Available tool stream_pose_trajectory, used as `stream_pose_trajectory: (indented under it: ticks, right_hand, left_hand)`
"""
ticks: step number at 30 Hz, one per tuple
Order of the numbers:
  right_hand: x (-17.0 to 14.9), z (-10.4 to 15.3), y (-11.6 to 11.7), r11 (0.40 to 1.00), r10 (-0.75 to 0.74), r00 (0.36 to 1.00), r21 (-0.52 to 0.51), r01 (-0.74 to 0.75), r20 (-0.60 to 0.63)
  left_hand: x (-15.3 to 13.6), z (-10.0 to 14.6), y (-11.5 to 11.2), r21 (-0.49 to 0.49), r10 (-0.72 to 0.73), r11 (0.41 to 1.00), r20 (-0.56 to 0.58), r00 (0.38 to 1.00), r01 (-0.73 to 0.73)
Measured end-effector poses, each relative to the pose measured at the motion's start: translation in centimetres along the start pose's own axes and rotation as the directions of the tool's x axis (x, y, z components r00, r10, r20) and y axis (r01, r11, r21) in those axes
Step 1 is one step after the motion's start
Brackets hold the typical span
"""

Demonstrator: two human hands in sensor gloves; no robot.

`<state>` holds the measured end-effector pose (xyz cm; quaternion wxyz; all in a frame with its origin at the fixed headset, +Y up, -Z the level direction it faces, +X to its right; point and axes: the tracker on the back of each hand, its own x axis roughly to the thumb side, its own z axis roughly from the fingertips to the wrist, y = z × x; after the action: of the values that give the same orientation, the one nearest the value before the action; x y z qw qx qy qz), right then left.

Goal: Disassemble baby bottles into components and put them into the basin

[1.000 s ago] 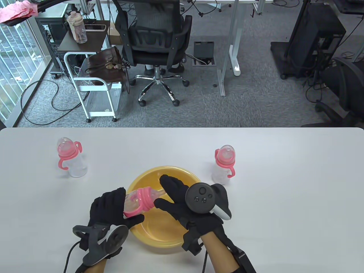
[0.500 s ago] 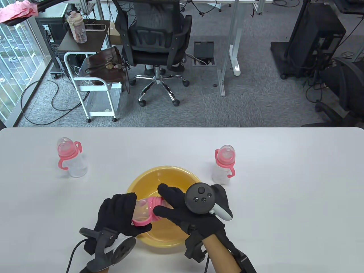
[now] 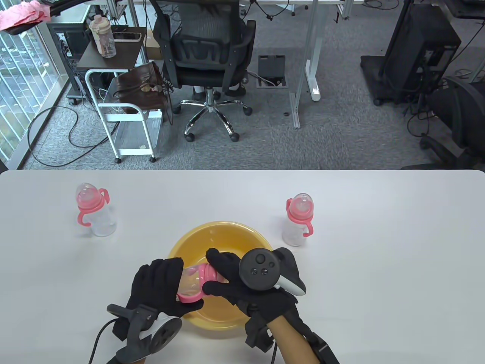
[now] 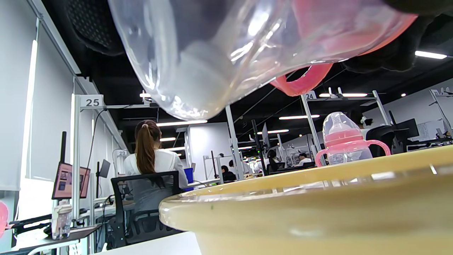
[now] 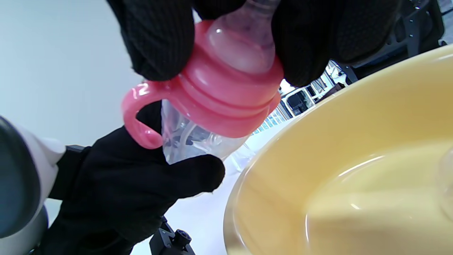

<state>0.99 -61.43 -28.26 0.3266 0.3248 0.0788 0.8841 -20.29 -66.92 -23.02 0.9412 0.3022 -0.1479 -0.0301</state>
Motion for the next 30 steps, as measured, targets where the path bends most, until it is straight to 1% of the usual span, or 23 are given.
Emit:
stream_pose_trajectory:
  ticks: [3, 6, 8, 12, 14, 15, 21, 27, 30]
  right_hand:
    - [0.6, 0.2, -0.3, 0.999, 0.002, 0.998, -0.048, 0.001, 0.057]
    - [0.7, 0.2, -0.4, 0.997, -0.001, 0.997, -0.082, 0.007, 0.082]
    - [0.2, 0.2, -0.3, 0.997, -0.015, 0.999, -0.080, 0.019, 0.048]
    - [-1.0, 0.2, 0.0, 1.000, -0.028, 0.996, -0.009, 0.027, -0.079]
    - [-1.3, 0.1, 0.2, 0.997, -0.065, 0.992, 0.034, 0.069, -0.106]
    - [-1.3, 0.1, 0.2, 0.995, -0.086, 0.991, 0.037, 0.091, -0.105]
    - [-0.7, 0.0, -0.2, 0.992, -0.127, 0.992, 0.006, 0.127, -0.013]
    - [-0.3, 0.2, -0.7, 0.981, -0.160, 0.982, -0.097, 0.170, 0.097]
    - [-0.5, 0.3, -0.7, 0.979, -0.150, 0.985, -0.128, 0.160, 0.084]
  left_hand:
    - [-0.3, 0.1, 0.0, 0.003, 0.018, 1.000, -0.017, 1.000, -0.018]
    - [-0.5, 0.1, 0.0, 0.013, 0.021, 1.000, -0.022, 1.000, -0.021]
    - [-0.5, 0.1, 0.0, 0.020, 0.014, 1.000, -0.021, 1.000, -0.013]
    - [-0.4, 0.1, 0.1, 0.026, -0.001, 1.000, -0.011, 1.000, 0.001]
    - [-0.3, 0.2, 0.0, 0.021, -0.009, 1.000, -0.003, 1.000, 0.009]
    - [-0.3, 0.2, 0.0, 0.018, -0.017, 1.000, 0.003, 1.000, 0.016]
    - [-0.5, 0.2, 0.0, 0.022, 0.009, 1.000, -0.018, 1.000, -0.009]
    - [-0.6, 0.2, 0.2, 0.035, 0.010, 0.999, -0.026, 1.000, -0.009]
    - [-0.5, 0.2, 0.3, 0.047, 0.012, 0.999, -0.022, 1.000, -0.011]
